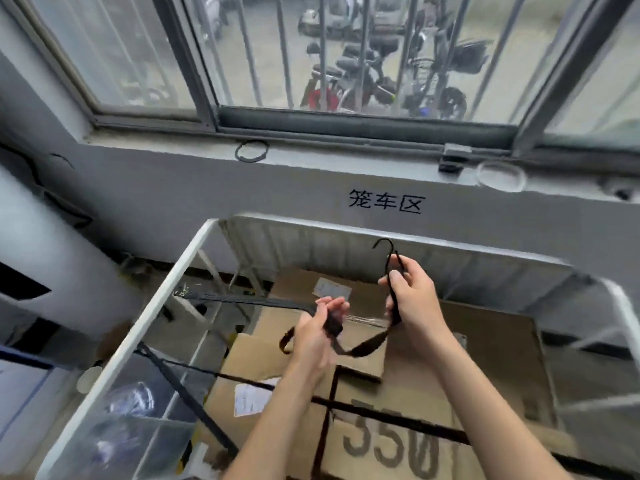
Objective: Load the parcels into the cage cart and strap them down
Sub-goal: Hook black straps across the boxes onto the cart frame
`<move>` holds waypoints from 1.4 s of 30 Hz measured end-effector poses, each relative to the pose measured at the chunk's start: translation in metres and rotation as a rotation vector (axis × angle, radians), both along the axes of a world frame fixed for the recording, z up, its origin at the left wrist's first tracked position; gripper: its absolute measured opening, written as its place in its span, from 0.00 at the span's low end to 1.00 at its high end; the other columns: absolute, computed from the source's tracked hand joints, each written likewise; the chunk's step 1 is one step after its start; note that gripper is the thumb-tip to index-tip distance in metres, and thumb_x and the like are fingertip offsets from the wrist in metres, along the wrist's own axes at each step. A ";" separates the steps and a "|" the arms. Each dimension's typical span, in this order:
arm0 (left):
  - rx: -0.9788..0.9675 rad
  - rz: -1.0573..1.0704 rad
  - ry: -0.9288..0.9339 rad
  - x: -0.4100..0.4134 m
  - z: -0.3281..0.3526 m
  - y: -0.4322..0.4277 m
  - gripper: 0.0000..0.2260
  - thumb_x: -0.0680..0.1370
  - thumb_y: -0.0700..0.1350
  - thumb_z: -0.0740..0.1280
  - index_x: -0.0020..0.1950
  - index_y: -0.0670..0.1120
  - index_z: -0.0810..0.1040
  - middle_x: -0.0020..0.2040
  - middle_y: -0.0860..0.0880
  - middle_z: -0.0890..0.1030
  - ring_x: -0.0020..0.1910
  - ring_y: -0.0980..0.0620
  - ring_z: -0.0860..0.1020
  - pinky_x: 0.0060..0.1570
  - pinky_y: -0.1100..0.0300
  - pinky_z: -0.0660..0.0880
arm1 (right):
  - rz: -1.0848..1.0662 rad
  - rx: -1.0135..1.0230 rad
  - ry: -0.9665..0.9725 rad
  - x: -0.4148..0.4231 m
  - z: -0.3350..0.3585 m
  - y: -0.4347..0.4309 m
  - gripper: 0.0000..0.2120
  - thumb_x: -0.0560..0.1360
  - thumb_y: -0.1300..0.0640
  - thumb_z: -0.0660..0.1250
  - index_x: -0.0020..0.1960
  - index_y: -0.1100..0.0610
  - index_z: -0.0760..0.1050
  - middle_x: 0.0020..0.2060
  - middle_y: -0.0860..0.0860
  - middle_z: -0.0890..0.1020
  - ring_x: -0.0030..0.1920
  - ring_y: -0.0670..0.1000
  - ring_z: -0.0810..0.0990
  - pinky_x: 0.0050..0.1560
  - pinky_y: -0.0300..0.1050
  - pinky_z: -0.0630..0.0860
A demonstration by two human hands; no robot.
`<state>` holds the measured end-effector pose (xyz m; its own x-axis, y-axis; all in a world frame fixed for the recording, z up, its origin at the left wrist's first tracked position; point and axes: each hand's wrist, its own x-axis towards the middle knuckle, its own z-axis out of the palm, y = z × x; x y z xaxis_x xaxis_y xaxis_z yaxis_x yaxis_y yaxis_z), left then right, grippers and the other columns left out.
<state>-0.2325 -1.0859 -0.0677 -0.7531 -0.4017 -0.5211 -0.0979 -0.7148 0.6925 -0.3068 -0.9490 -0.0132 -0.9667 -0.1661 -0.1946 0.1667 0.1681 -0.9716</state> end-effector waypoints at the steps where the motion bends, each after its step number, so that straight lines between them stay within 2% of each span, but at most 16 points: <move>1: 0.012 -0.004 0.031 0.002 0.012 0.025 0.09 0.86 0.38 0.54 0.55 0.39 0.73 0.45 0.42 0.85 0.40 0.50 0.85 0.42 0.60 0.82 | -0.025 -0.011 0.024 0.008 0.012 0.032 0.13 0.83 0.61 0.58 0.66 0.53 0.73 0.43 0.55 0.81 0.26 0.48 0.73 0.31 0.47 0.74; 3: 0.027 -0.018 0.089 0.008 0.033 0.078 0.09 0.86 0.39 0.53 0.56 0.38 0.72 0.45 0.42 0.85 0.39 0.50 0.86 0.44 0.58 0.82 | -0.081 -0.038 0.067 0.025 0.038 0.100 0.12 0.83 0.62 0.58 0.64 0.54 0.73 0.44 0.55 0.81 0.26 0.48 0.74 0.30 0.47 0.76; 6: 0.072 -0.115 0.185 0.019 0.060 0.161 0.12 0.87 0.42 0.51 0.57 0.41 0.73 0.47 0.44 0.86 0.44 0.51 0.86 0.52 0.53 0.78 | -0.183 -0.081 0.141 0.053 0.076 0.204 0.11 0.84 0.62 0.58 0.63 0.55 0.74 0.44 0.55 0.82 0.25 0.47 0.76 0.29 0.44 0.78; 11: 0.222 -0.143 0.295 0.027 0.109 0.287 0.13 0.87 0.44 0.50 0.56 0.43 0.74 0.47 0.45 0.87 0.48 0.49 0.86 0.53 0.53 0.78 | -0.385 -0.152 0.215 0.093 0.127 0.361 0.10 0.84 0.62 0.58 0.57 0.49 0.73 0.44 0.54 0.82 0.24 0.47 0.76 0.27 0.42 0.77; 14: 0.235 -0.182 0.329 0.032 0.128 0.349 0.13 0.87 0.43 0.51 0.56 0.43 0.74 0.46 0.46 0.87 0.48 0.50 0.86 0.48 0.54 0.81 | -0.490 -0.129 0.245 0.116 0.143 0.444 0.10 0.84 0.60 0.59 0.56 0.46 0.74 0.43 0.52 0.84 0.25 0.47 0.76 0.27 0.42 0.76; 19: 0.194 -0.299 0.283 0.037 0.136 0.454 0.13 0.87 0.44 0.53 0.56 0.42 0.77 0.52 0.43 0.85 0.53 0.45 0.83 0.60 0.48 0.77 | -0.615 -0.058 0.262 0.147 0.138 0.559 0.09 0.83 0.61 0.61 0.56 0.48 0.75 0.38 0.47 0.84 0.30 0.42 0.77 0.32 0.40 0.76; 20: 0.205 -0.296 0.275 0.038 0.133 0.473 0.13 0.87 0.44 0.54 0.56 0.41 0.77 0.54 0.42 0.83 0.55 0.44 0.82 0.60 0.49 0.77 | -0.629 -0.054 0.253 0.151 0.134 0.579 0.09 0.83 0.62 0.61 0.57 0.49 0.75 0.38 0.47 0.84 0.29 0.43 0.76 0.29 0.40 0.75; 22: 0.217 -0.274 0.257 0.037 0.125 0.508 0.13 0.87 0.43 0.53 0.58 0.40 0.75 0.54 0.42 0.83 0.55 0.45 0.82 0.53 0.54 0.82 | -0.656 -0.065 0.240 0.156 0.124 0.620 0.10 0.83 0.63 0.59 0.60 0.52 0.74 0.38 0.51 0.81 0.23 0.44 0.71 0.23 0.40 0.71; 26: 0.144 -0.227 0.222 0.038 0.104 0.559 0.12 0.87 0.43 0.52 0.55 0.42 0.74 0.53 0.43 0.83 0.53 0.46 0.82 0.40 0.57 0.84 | -0.689 -0.031 0.214 0.154 0.100 0.697 0.12 0.84 0.65 0.56 0.62 0.54 0.72 0.38 0.52 0.77 0.20 0.42 0.67 0.19 0.37 0.68; 29: 0.143 -0.216 0.228 0.037 0.092 0.601 0.13 0.87 0.42 0.52 0.58 0.39 0.74 0.52 0.41 0.84 0.49 0.48 0.85 0.40 0.58 0.83 | -0.675 -0.036 0.175 0.147 0.088 0.752 0.12 0.84 0.65 0.56 0.61 0.52 0.72 0.39 0.54 0.77 0.20 0.42 0.66 0.19 0.36 0.66; 31: 0.116 -0.235 0.202 0.042 0.091 0.631 0.13 0.87 0.42 0.52 0.59 0.38 0.74 0.51 0.41 0.85 0.50 0.47 0.84 0.46 0.57 0.83 | -0.621 -0.022 0.125 0.145 0.084 0.781 0.13 0.84 0.64 0.57 0.63 0.52 0.72 0.39 0.54 0.77 0.19 0.41 0.65 0.19 0.35 0.64; 34: 0.094 -0.268 0.148 0.054 0.094 0.674 0.13 0.87 0.43 0.53 0.56 0.39 0.75 0.46 0.43 0.87 0.47 0.48 0.86 0.51 0.54 0.81 | -0.533 -0.010 0.052 0.138 0.083 0.806 0.13 0.84 0.63 0.57 0.65 0.52 0.71 0.40 0.54 0.78 0.19 0.41 0.65 0.18 0.35 0.62; 37: 0.085 -0.237 0.097 0.065 0.099 0.705 0.12 0.87 0.43 0.55 0.57 0.37 0.74 0.49 0.39 0.85 0.50 0.44 0.85 0.58 0.49 0.79 | -0.395 -0.023 0.017 0.126 0.078 0.815 0.13 0.84 0.62 0.58 0.66 0.52 0.71 0.41 0.54 0.79 0.20 0.43 0.65 0.20 0.36 0.63; 42: 0.052 -0.083 0.062 0.075 0.098 0.733 0.12 0.87 0.43 0.54 0.57 0.37 0.74 0.54 0.38 0.83 0.49 0.45 0.84 0.48 0.55 0.83 | -0.130 -0.014 -0.027 0.096 0.069 0.826 0.12 0.84 0.60 0.59 0.66 0.52 0.71 0.44 0.55 0.81 0.22 0.46 0.67 0.22 0.39 0.66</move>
<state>-0.1573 -0.3533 0.0307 -0.8140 -0.3101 -0.4912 -0.1169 -0.7409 0.6614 -0.2104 -0.1231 0.0558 -0.9747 -0.0426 -0.2192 0.2122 0.1298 -0.9686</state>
